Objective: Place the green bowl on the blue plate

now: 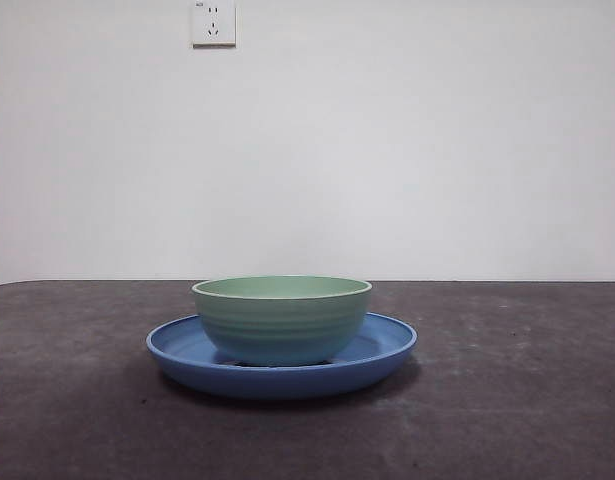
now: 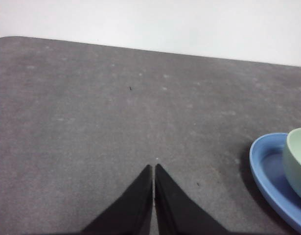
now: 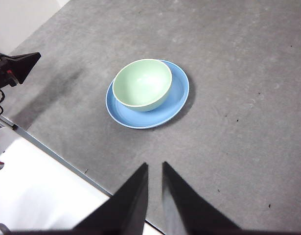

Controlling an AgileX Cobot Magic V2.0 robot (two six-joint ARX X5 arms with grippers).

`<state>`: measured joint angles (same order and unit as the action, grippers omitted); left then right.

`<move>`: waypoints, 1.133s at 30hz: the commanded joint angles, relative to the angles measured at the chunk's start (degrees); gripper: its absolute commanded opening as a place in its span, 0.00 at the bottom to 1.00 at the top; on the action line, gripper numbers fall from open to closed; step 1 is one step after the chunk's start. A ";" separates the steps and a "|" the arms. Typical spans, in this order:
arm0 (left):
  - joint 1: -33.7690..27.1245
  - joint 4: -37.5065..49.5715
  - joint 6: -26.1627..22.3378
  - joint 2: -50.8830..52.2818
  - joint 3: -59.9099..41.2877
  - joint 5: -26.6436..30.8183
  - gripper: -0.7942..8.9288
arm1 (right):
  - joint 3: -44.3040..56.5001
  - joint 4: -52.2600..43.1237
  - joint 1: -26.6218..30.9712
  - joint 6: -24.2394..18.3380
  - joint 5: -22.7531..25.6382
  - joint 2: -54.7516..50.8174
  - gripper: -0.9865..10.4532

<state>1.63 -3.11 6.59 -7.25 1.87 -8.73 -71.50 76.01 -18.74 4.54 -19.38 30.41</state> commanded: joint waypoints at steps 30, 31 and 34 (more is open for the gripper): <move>-0.15 -5.90 -1.60 7.06 -1.20 2.34 0.09 | -0.50 -0.61 -0.31 -0.50 -0.11 0.15 0.12; -0.15 -5.92 -1.60 7.06 -1.20 2.34 0.09 | -0.50 -0.61 -0.31 -0.50 -0.11 0.15 0.12; -0.15 -5.90 -1.60 7.06 -1.20 2.34 0.09 | -0.50 -0.61 -0.31 -0.50 -0.11 0.15 0.12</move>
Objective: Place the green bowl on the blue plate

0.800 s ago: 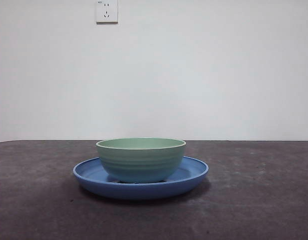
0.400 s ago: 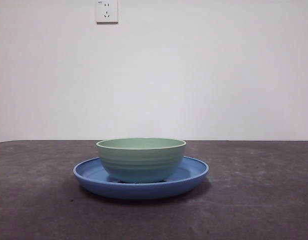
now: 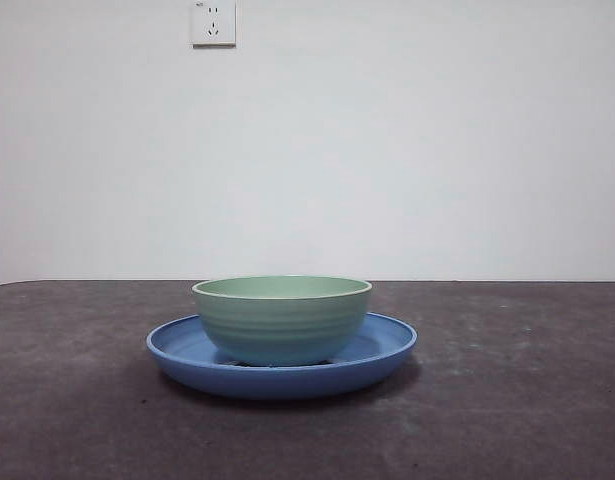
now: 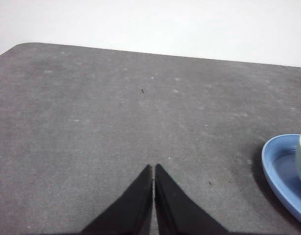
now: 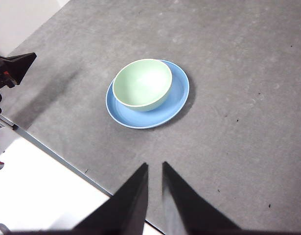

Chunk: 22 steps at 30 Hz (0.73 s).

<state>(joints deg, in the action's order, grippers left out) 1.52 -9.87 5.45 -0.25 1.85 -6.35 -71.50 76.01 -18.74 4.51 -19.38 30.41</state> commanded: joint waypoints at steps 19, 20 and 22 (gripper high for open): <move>-0.04 0.83 -0.44 0.07 -1.18 -0.04 0.09 | 39.71 -52.50 15.32 -9.64 3.80 -19.26 0.12; -0.04 0.83 -0.46 0.07 -1.18 -0.04 0.09 | 42.73 -55.19 15.72 -9.64 5.38 -20.63 0.12; -0.04 0.83 -0.46 0.07 -1.18 -0.04 0.09 | 48.85 -59.43 16.74 -9.62 6.82 -23.78 0.12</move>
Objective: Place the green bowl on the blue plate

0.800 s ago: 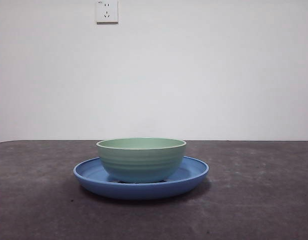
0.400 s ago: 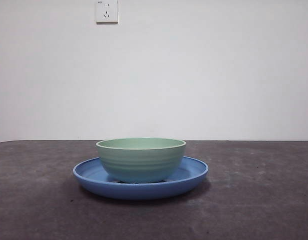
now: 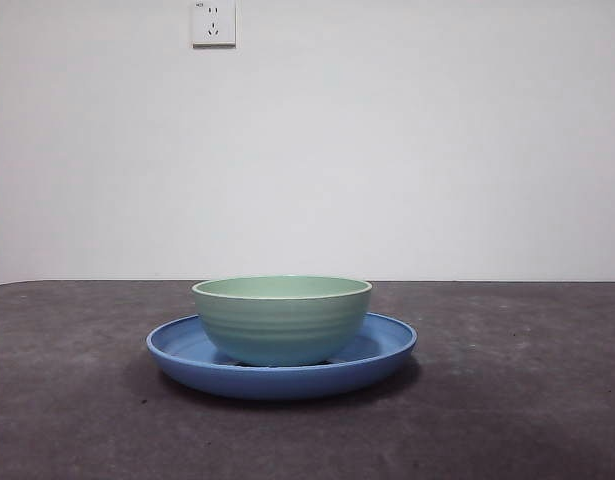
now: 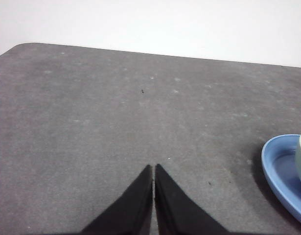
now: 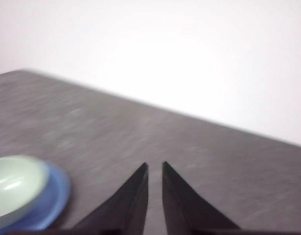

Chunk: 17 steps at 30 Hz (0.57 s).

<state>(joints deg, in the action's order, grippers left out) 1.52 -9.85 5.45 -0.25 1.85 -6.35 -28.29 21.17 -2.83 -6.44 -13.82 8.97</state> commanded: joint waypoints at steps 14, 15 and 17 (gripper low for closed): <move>-0.04 0.83 -0.46 0.07 -1.18 -0.04 0.09 | 25.51 -10.73 3.87 2.91 9.68 -8.74 0.12; -0.04 0.83 -0.46 0.07 -1.18 -0.04 0.09 | 26.23 -11.78 4.07 3.82 11.74 -8.74 0.12; -0.04 0.81 -0.44 0.07 -1.18 -0.04 0.09 | 27.10 -12.20 4.44 5.20 14.88 -8.74 0.12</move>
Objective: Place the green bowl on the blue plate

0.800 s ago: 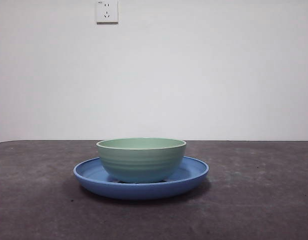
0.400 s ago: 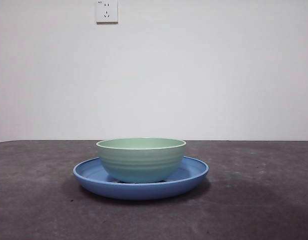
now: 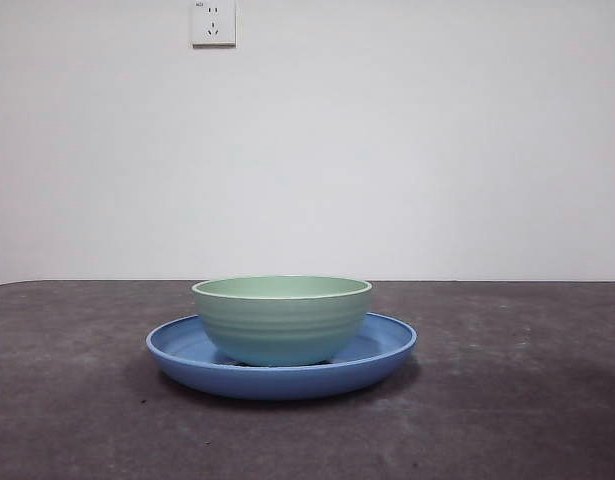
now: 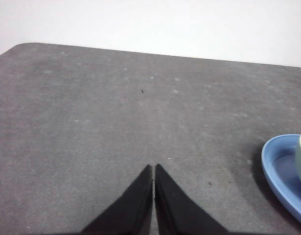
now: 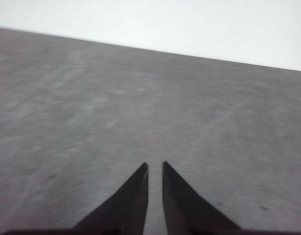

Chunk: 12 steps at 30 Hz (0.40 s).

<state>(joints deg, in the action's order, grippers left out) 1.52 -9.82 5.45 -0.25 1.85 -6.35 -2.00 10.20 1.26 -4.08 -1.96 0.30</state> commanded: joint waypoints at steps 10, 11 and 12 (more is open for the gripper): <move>-0.04 0.76 -0.46 0.07 -1.18 -0.04 0.09 | 1.38 -0.76 1.03 4.09 6.91 -0.07 0.12; -0.04 0.79 -0.46 0.07 -1.18 -0.04 0.09 | 1.38 -1.07 1.03 4.09 6.91 -0.07 0.12; -0.04 0.81 -0.46 0.07 -1.18 -0.04 0.09 | 1.38 -1.25 1.03 4.09 6.91 -0.07 0.12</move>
<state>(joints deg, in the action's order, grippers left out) 1.52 -9.82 5.45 -0.25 1.85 -6.35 -1.08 9.56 2.26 -0.99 4.67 0.34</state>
